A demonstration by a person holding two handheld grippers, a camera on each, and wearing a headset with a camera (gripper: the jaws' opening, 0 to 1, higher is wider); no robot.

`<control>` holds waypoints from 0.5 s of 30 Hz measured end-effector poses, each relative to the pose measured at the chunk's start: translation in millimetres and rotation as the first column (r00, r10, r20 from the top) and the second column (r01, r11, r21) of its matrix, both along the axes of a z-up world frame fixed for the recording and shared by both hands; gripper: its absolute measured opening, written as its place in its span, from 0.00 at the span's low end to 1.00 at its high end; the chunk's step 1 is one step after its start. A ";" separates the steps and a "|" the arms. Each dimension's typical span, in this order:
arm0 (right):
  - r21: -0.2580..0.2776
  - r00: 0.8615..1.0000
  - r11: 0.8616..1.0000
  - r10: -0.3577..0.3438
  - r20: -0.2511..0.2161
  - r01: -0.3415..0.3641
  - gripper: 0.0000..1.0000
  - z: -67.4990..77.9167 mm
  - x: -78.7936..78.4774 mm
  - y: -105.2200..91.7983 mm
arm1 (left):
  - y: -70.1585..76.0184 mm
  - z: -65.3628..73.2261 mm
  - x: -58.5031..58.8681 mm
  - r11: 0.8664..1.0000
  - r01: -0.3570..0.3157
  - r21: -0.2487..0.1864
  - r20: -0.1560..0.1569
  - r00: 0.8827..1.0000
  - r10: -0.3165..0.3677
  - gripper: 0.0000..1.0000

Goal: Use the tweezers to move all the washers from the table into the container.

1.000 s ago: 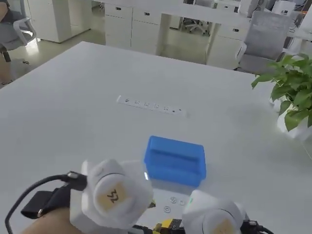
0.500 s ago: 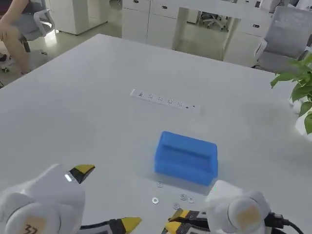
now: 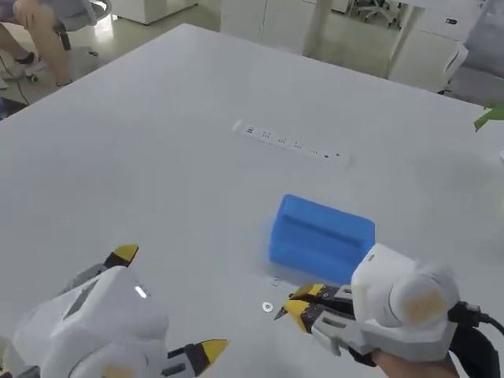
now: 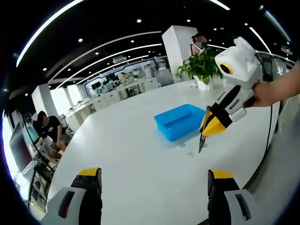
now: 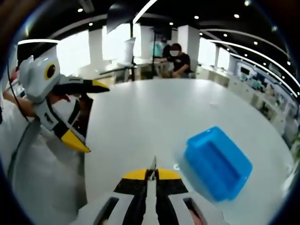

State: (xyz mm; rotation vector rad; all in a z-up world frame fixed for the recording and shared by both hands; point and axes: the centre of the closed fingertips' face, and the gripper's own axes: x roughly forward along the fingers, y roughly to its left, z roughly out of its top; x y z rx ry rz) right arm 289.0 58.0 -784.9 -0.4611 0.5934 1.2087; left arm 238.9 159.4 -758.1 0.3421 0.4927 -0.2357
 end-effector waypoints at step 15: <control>-0.051 0.999 0.998 0.044 0.032 -0.042 0.03 -11.1 11.4 12.8 | 7.0 0.5 0.9 1.000 -0.020 0.023 0.004 1.000 0.020 0.97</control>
